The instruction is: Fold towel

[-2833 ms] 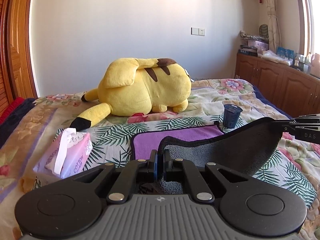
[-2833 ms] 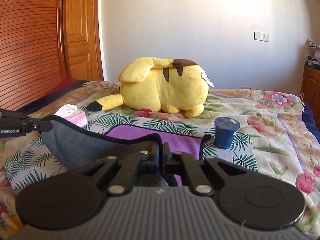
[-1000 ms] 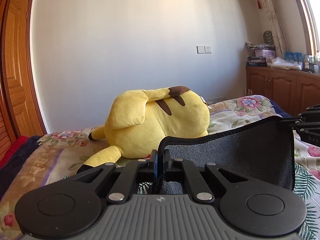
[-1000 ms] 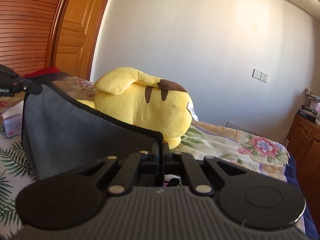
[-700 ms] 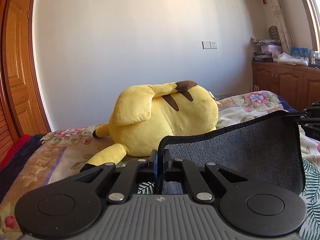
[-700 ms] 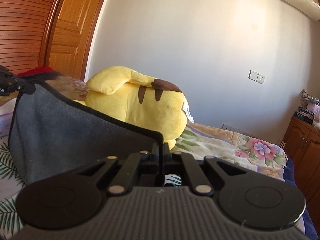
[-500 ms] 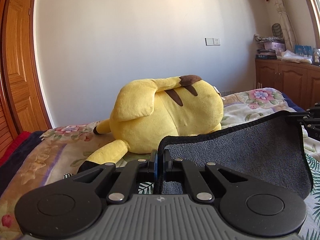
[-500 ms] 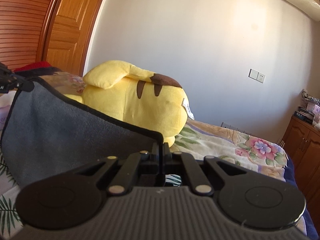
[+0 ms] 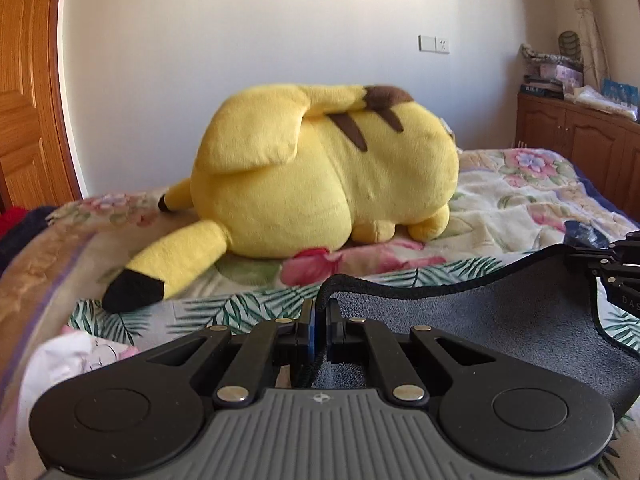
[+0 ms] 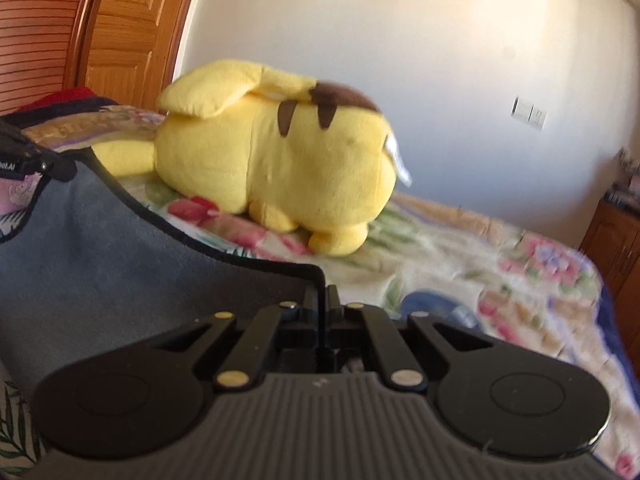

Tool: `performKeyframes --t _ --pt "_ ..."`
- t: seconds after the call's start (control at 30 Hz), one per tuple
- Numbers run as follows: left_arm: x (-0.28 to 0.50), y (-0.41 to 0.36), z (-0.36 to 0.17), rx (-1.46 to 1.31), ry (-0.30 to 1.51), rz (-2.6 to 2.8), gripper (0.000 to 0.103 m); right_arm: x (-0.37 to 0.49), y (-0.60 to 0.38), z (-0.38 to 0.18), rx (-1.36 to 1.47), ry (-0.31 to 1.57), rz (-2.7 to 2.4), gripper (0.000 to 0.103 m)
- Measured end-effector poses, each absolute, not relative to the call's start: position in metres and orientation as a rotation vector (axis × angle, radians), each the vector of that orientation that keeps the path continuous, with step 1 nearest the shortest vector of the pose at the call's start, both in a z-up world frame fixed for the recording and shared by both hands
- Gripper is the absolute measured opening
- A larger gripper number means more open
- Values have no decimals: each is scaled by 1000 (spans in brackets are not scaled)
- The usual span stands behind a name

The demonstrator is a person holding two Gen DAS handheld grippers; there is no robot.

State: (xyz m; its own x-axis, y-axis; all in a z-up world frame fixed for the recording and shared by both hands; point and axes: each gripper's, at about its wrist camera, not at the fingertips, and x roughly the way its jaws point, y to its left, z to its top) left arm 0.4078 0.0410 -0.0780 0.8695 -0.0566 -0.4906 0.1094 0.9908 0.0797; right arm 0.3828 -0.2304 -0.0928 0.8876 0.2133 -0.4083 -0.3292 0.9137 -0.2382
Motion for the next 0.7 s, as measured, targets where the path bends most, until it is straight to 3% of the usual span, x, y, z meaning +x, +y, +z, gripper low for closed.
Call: performKeyframes --t 0.27,0.33,0.4,0.43,0.5,0.57,0.7 --pt "416 42 -105 144 586 -56 0 394 -233 -114 -260 476 294 4" --pt "414 41 -106 149 580 -64 22 393 -234 -115 -251 477 299 4" --pt "415 40 -105 152 577 -64 28 392 -234 -115 -254 469 304 6" --pt "415 39 -105 154 575 -67 31 392 -234 -115 -257 472 305 9" --pt "413 38 -103 159 568 -72 36 390 -235 -115 -264 474 305 30" --pt "409 36 -100 161 562 -76 39 387 -236 -113 -258 468 314 39" --pt "399 33 -94 160 563 -83 40 377 -239 -104 -249 468 314 39"
